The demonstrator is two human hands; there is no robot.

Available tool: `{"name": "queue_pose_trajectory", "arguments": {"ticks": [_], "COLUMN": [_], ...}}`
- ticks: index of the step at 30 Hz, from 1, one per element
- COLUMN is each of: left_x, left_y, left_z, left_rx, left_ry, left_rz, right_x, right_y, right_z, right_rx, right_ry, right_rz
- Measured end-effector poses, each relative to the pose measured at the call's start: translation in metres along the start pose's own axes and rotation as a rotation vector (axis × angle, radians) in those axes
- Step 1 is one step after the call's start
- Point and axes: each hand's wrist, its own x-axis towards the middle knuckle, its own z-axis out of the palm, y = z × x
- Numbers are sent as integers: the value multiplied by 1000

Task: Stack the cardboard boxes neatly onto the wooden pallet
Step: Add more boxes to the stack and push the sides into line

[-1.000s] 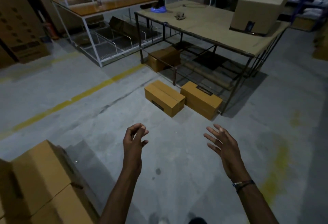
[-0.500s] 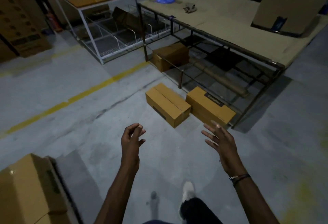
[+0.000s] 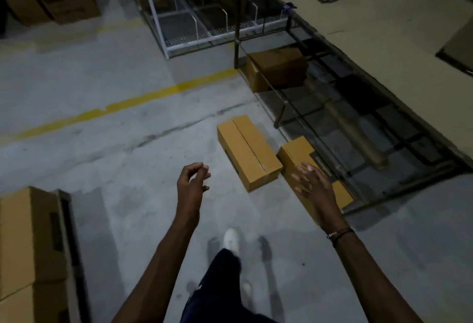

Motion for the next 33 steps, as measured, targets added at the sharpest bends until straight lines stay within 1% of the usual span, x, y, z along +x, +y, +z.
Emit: {"name": "queue_pose_trajectory", "arguments": {"ticks": [6, 9, 15, 19, 22, 24, 26, 29, 33], "left_x": [112, 173, 271, 330, 375, 408, 430, 480, 538], "left_y": [-27, -49, -101, -152, -206, -254, -287, -361, -451], "left_z": [61, 91, 144, 176, 198, 213, 225, 245, 262], "left_rx": [66, 125, 235, 240, 230, 242, 264, 312, 304], "left_ry": [43, 55, 27, 6, 4, 32, 64, 91, 122], "left_rz": [-51, -121, -212, -273, -341, -367, -372, -384, -414], "right_x": [160, 235, 366, 449, 513, 560, 595, 659, 731], "right_y": [-11, -8, 39, 91, 139, 179, 211, 282, 367], "right_z": [-2, 2, 3, -2, -4, -4, -6, -8, -4], "right_rx": [-123, -172, -273, -419, -493, -517, -549, -567, -630], "right_ry": [-83, -119, -164, -209, -228, -247, -252, -278, -320], "right_rz": [24, 79, 179, 195, 201, 225, 231, 233, 247]}}
